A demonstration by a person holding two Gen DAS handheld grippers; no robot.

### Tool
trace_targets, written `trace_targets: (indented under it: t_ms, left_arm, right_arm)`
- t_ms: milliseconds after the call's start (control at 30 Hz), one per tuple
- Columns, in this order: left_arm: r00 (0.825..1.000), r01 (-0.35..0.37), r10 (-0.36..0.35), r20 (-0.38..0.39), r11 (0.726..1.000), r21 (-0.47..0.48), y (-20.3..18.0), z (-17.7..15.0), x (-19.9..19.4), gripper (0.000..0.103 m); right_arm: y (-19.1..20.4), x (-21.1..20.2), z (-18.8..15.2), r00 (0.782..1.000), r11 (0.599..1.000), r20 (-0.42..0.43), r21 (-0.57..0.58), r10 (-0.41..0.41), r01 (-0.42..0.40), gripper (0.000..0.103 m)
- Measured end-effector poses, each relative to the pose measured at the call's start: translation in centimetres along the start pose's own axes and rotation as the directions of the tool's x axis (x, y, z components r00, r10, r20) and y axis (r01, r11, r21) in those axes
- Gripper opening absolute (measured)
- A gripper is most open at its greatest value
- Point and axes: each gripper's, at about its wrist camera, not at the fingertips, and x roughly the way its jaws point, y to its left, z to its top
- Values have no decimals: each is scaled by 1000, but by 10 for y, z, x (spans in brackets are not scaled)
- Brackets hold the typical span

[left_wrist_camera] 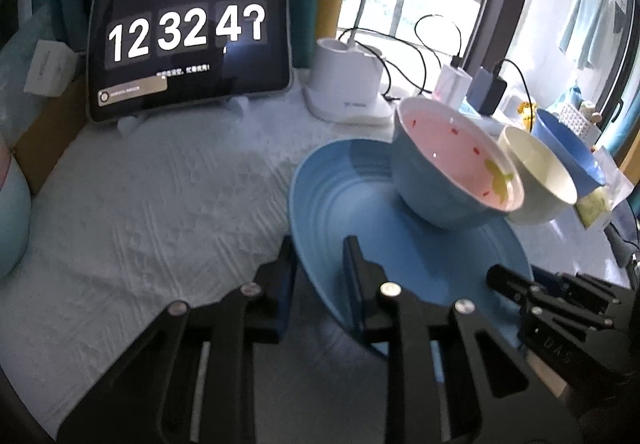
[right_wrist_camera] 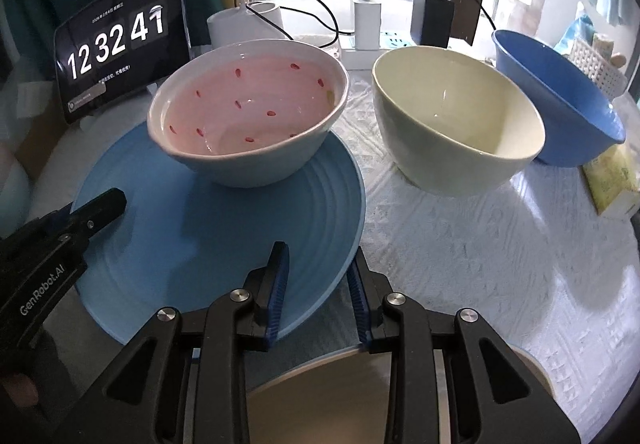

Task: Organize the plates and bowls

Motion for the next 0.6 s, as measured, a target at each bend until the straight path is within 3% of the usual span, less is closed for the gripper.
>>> trace_targets:
  t_ms: [267,600]
  left_arm:
    - [995,-4,5,103,1000,-2,2,15,-34,24]
    - [980,-38,31,197,999,33,-3,26,-73,24]
  right_arm:
    - [-6,-2,1,983,979,-68,122,173,-164,31]
    - [-5,-2,-3,922,910,-102,230,374,-344,31]
